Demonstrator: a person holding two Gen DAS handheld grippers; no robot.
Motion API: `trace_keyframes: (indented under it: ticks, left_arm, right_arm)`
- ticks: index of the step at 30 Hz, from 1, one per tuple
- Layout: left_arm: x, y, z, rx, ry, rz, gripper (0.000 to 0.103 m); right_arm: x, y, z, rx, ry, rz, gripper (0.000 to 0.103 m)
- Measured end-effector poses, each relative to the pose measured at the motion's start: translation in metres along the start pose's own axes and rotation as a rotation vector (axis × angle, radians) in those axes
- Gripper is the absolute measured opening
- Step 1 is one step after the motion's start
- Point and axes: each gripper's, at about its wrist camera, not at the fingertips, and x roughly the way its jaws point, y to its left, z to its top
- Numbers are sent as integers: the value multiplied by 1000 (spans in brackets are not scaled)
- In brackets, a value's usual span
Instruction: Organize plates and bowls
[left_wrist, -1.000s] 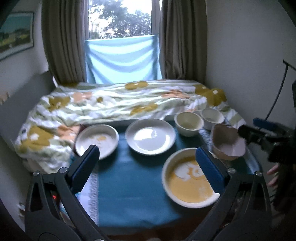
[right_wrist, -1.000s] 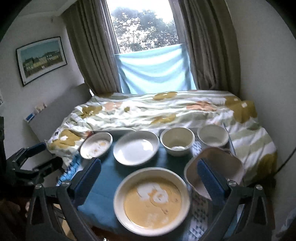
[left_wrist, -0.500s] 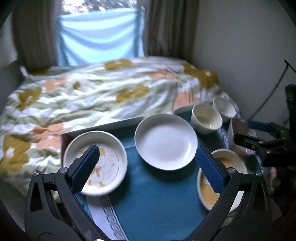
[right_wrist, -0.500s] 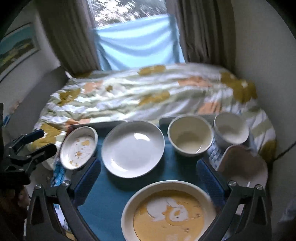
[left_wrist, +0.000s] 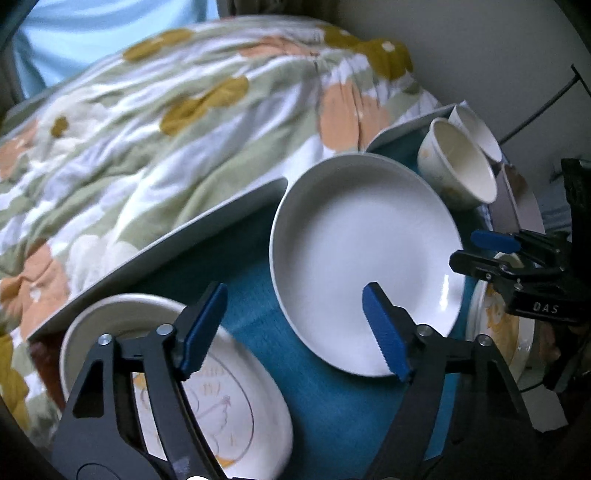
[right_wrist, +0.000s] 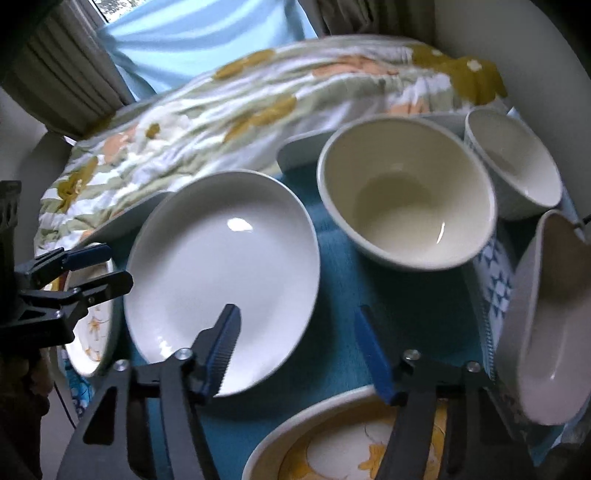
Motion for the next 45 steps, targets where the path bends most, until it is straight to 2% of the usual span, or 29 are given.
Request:
trace_keyframes:
  ticks: [3,6,8,9,12,13,28,31,38,45]
  left_arm:
    - [15,4,3,14,36,-10,62]
    - [27,6,5,22,64,-12,49]
    - [34,6,5,30,82,-16,43]
    - [35,6,6,35,87,-16,40]
    - [37,7,7,39,85,-31,24]
    - [37,7,8,33,89,-38,22]
    - [27,-3,2,70,66,47,22]
    - [21,-4,1,68,53,56,22]
    - [-1,-14,0,71,18,76,22]
    - [-36,-36,-9,63,-26,91,22]
  right_arm:
    - [9,-4,2,15,13,6,48]
    - [16,-6,3,27,27,15,37]
    - [19,-8,3,41,39,26,34]
    - [19,-9,3,46,41,30,34]
    - [22,-8,3,46,48,41,24]
    - [23,-7,3,46,51,47,21]
    - [20,-3,2,49,37,52,17]
    - [17,1,5,40,9,66,17]
    - [-3,4,5,24,-11,64,17]
    - [-41,3,-4,12,-41,79,17]
